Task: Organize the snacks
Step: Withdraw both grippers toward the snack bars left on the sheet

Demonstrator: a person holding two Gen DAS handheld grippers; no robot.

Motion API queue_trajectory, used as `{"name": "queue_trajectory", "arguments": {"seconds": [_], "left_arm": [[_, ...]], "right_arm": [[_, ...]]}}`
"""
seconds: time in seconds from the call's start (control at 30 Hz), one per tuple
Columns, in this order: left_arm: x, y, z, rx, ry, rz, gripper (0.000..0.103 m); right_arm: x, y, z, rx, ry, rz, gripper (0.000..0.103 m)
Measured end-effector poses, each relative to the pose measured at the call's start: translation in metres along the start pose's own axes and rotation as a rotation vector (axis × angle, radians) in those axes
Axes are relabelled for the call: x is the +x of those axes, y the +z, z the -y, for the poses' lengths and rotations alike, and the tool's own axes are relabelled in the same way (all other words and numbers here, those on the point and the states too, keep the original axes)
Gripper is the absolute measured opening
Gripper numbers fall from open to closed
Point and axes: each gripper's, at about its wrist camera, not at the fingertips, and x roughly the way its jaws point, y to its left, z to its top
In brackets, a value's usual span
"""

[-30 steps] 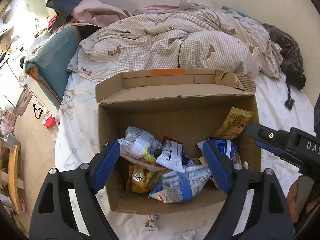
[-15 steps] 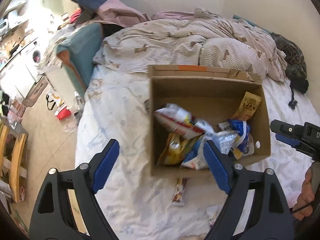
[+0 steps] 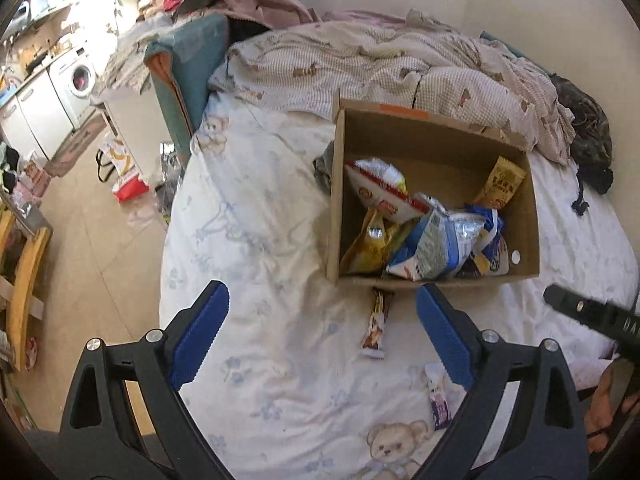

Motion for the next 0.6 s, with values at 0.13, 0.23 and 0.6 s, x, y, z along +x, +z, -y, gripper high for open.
{"name": "queue_trajectory", "arguments": {"seconds": [0.13,0.23,0.6], "left_arm": [[0.006,-0.004,-0.003,-0.014,-0.001,-0.026,0.093],[0.011,-0.007,-0.004,-0.033,-0.009,-0.043,0.093],[0.022,-0.003,-0.015,-0.108,-0.013,-0.076,0.093]], "right_arm": [[0.015,-0.019,-0.002,-0.027,-0.041,-0.088,0.068],[0.037,-0.036,-0.004,-0.053,-0.075,-0.194,0.069],[0.086,-0.064,-0.012,-0.104,-0.122,-0.383,0.069]]}}
